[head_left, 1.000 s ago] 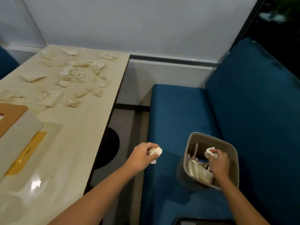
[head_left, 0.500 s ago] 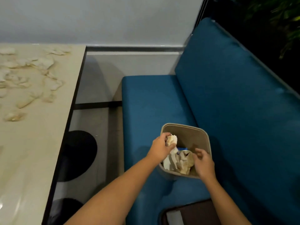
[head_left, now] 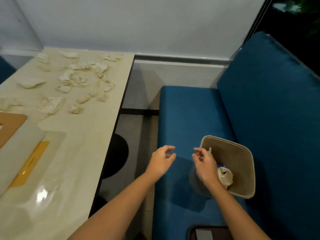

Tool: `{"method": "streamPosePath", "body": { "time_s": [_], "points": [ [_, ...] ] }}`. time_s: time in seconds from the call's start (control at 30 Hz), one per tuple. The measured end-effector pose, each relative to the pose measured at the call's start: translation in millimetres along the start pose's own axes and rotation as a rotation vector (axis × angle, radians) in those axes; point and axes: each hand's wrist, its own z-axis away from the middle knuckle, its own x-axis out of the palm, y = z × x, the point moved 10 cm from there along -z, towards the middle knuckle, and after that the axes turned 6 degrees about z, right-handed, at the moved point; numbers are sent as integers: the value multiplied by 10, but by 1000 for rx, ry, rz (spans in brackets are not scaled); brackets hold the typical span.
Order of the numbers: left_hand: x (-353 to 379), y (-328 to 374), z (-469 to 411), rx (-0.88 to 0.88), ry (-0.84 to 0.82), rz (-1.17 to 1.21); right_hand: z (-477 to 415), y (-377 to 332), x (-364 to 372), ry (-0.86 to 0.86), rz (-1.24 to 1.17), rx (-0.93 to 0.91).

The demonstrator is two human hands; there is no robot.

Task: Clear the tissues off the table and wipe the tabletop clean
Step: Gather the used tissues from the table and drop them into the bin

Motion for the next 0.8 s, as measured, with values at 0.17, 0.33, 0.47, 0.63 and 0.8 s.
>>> {"method": "streamPosePath", "body": {
  "time_s": [0.17,0.33,0.47,0.63,0.8],
  "points": [
    [-719,-302,500,-8,124,24,396,-636,548,-108,28,-161],
    [-1561,-693,1270,-36,315,30,1100,-1253,1193,-264,29,-311],
    [-2235,-1107,2098,-108,506,76,1863,-1705,1759,-431,33,-424],
    [-2821,-1594,3126,-175,704,119,2796,-2113,2324,-611,33,-551],
    [-3172,-2015,4122,-240,889,155,3624,-2368,2766,-773,30,-666]
  ]
}}
